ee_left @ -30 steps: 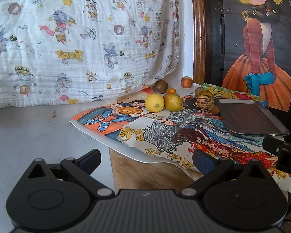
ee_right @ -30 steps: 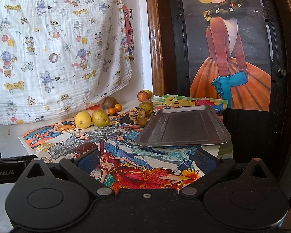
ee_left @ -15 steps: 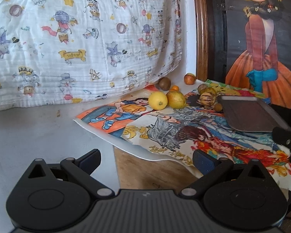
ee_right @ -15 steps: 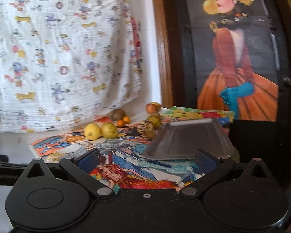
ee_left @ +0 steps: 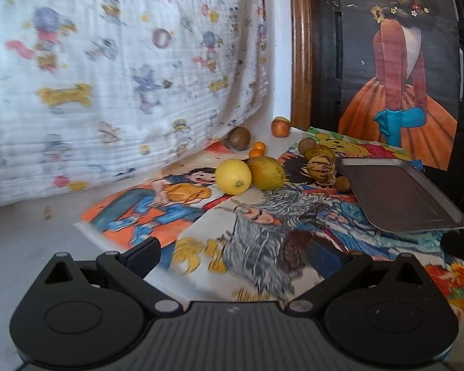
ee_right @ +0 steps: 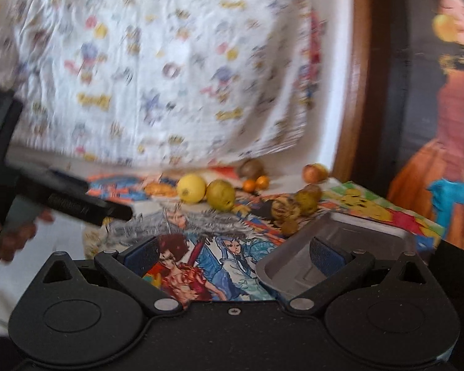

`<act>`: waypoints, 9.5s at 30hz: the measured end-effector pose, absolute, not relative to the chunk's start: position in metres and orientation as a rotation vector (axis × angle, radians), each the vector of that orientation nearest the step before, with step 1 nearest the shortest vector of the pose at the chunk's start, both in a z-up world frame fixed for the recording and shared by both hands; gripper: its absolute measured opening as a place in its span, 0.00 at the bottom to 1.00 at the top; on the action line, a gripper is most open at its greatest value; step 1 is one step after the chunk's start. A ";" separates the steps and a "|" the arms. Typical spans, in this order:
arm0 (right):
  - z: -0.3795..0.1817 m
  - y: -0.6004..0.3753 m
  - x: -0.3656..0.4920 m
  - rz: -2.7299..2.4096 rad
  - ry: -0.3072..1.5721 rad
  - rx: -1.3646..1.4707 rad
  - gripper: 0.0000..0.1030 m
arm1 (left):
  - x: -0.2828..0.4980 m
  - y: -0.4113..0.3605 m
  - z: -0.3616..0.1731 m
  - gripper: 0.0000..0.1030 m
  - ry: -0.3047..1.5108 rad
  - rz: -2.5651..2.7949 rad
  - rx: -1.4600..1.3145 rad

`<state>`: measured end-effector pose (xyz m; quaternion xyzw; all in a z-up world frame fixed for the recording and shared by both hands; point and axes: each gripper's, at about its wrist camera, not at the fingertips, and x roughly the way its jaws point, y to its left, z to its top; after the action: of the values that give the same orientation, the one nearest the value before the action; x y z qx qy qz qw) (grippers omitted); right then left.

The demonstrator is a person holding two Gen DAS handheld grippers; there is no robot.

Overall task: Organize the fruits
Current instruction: 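Move the left tool toward the yellow lemon while the right tool approaches the yellow-brown oval fruit, then close the left gripper on the lemon while the right gripper closes on the oval fruit, then lift the lemon with the left tool while the right tool lifts the oval fruit toward the tray, then lower the lemon into the metal tray and open the left gripper while the right releases its fruit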

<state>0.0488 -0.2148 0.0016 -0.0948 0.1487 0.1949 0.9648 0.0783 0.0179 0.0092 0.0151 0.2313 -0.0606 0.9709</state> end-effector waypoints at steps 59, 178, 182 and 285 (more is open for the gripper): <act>0.001 -0.182 0.291 0.610 0.860 -0.630 0.89 | 0.305 0.004 0.015 1.00 0.768 -0.522 0.564; -0.006 -0.122 0.383 0.854 0.937 -0.512 0.56 | 0.340 0.012 0.010 0.65 0.902 -0.593 0.428; -0.009 -0.126 0.380 0.773 0.946 -0.417 0.55 | 0.343 0.013 0.010 0.65 0.925 -0.527 0.358; 0.022 -0.364 0.243 -0.066 0.683 -0.030 0.87 | 0.372 -0.208 0.044 0.95 0.885 -0.487 -0.046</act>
<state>0.2426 -0.3640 0.0217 -0.0147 0.3350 -0.0324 0.9415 0.3721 -0.2080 0.0440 -0.0221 0.4241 -0.2332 0.8748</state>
